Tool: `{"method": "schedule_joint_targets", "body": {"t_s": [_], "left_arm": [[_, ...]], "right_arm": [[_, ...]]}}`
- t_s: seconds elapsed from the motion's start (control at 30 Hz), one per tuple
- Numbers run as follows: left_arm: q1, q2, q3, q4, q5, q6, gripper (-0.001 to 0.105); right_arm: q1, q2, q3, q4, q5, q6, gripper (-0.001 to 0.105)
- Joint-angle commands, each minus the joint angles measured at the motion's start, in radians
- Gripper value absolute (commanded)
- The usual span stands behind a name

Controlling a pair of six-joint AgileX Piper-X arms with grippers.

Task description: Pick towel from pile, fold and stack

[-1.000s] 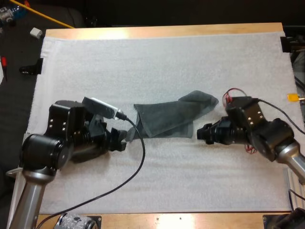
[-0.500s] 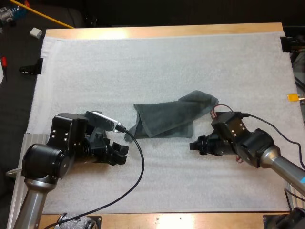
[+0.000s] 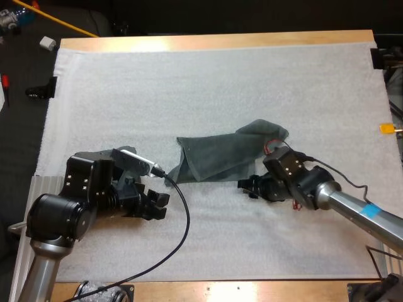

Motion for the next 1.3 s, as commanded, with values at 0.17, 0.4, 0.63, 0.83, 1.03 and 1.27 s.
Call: {"method": "schedule_joint_targets", "body": {"t_s": [0.17, 0.4, 0.63, 0.83, 1.03, 1.27], "left_arm": [[-0.002, -0.002, -0.004, -0.001, 0.012, -0.009, 0.060], [-0.002, -0.002, -0.005, 0.003, 0.016, -0.013, 0.060], [-0.002, -0.001, -0.005, 0.008, 0.019, -0.012, 0.060], [-0.001, -0.005, -0.005, 0.008, 0.020, -0.010, 0.060], [-0.002, 0.001, -0.002, 0.001, 0.020, 0.001, 0.060], [-0.003, 0.001, -0.002, 0.001, 0.022, 0.007, 0.060]], "right_arm": [[-0.002, 0.079, -0.012, -0.103, -0.020, 0.102, 0.051], [-0.006, 0.148, -0.042, -0.193, -0.021, 0.214, 0.051], [-0.009, 0.168, -0.059, -0.217, 0.001, 0.263, 0.027], [-0.010, 0.174, -0.067, -0.228, 0.009, 0.258, 0.000], [-0.002, 0.126, -0.067, -0.201, -0.009, 0.211, 0.000], [0.004, -0.045, -0.067, -0.069, 0.019, 0.033, 0.000]]}}
